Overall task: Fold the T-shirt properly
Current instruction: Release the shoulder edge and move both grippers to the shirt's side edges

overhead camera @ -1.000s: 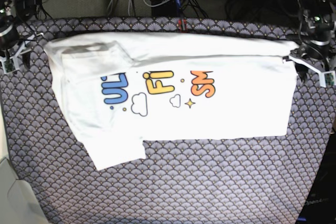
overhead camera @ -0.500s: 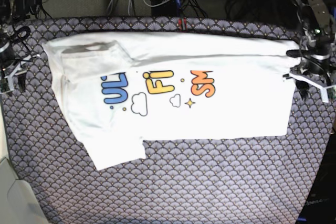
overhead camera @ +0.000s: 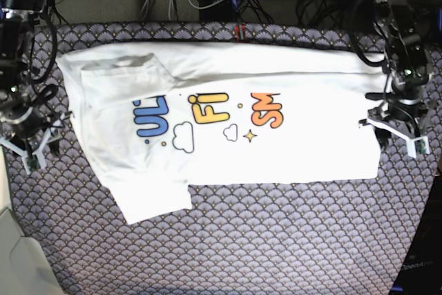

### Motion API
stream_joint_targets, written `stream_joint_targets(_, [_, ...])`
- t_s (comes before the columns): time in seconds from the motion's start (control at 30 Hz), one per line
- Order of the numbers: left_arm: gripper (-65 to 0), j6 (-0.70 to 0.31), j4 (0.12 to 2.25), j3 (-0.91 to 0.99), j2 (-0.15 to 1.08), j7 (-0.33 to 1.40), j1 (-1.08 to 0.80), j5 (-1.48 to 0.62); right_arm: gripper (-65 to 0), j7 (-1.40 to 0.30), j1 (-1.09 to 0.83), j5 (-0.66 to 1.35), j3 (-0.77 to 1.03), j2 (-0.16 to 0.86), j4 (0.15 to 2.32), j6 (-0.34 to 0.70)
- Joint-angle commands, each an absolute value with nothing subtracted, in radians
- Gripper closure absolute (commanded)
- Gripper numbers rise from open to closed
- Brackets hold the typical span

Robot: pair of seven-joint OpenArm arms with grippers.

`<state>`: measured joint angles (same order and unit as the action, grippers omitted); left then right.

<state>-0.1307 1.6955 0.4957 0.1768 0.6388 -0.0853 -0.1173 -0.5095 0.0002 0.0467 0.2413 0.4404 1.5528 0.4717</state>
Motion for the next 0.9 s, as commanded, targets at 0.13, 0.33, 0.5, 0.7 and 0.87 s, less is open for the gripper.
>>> stream_joint_targets(0.13, [-33.9, -0.127, 1.662, 0.499, 0.189, 0.615, -0.015, -0.117, -31.7, -0.498, 0.128, 0.048, 0.197, 0.464, 1.461, 0.460])
stream_joint_targets(0.33, [-33.9, -0.127, 1.560, 0.499, 0.213, 0.615, 0.070, -0.117, -35.7, -0.496, 0.282, 0.050, 0.070, 0.441, 1.343, 0.460])
stream_joint_targets(0.5, [-33.9, -0.125, 1.454, 0.475, 0.246, 0.615, 0.148, -0.117, -35.8, -0.490, 0.438, 0.051, -0.021, 0.403, 1.167, 0.460])
stream_joint_targets(0.7, [-33.9, -0.119, 1.428, 0.444, 0.280, 0.615, 0.174, -0.117, -35.8, -0.449, 0.553, 0.051, -0.024, 0.354, 0.947, 0.460])
stream_joint_targets(0.87, [-33.9, -0.119, 1.431, 0.441, 0.294, 0.615, 0.191, -0.117, -35.8, -0.384, 0.544, 0.051, -0.022, 0.338, 0.880, 0.460])
